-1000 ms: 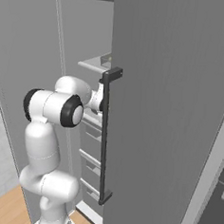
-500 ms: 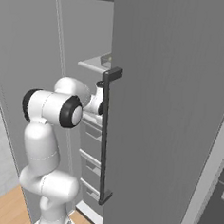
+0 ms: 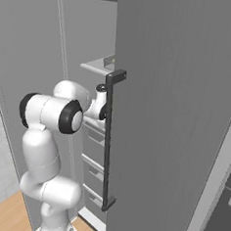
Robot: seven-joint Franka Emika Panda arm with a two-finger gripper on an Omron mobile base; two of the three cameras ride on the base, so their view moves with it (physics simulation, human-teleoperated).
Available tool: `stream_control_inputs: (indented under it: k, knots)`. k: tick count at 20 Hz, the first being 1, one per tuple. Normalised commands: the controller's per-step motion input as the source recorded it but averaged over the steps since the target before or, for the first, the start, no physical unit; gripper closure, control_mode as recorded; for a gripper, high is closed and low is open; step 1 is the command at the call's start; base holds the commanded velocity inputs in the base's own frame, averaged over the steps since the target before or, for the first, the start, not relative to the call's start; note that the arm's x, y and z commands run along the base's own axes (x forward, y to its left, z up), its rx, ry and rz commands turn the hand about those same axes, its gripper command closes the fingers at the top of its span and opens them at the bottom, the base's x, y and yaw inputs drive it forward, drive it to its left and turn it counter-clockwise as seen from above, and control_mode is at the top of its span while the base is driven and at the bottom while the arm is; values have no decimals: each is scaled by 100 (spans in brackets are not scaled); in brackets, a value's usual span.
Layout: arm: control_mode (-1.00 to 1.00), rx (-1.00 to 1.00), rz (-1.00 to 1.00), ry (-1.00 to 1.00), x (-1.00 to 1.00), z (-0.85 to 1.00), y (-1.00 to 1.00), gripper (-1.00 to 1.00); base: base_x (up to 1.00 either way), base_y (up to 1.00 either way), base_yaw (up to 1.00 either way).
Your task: Take the meat container that has the chicken drumstick and place it on the second highest rack of the freezer. Then take the vegetable container that has the carrot and mushroom and place it on the highest rack of the freezer.
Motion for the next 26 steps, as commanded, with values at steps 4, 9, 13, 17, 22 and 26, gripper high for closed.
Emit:
stream_control_inputs:
  k: [4,9,13,17,22,26]
  knots:
    - [-100,-3,0,-18,-39,37,26,-100,0,0,0]
    - [-100,-5,0,-20,-61,39,27,-100,0,0,0]
    - [-100,-3,0,-7,-77,44,29,-100,0,0,0]
    - [-100,-1,0,0,-83,65,18,-100,0,0,0]
    - [-100,0,0,3,-88,100,0,-100,0,0,0]
    - [-100,-3,1,12,-100,65,0,-100,0,0,0]
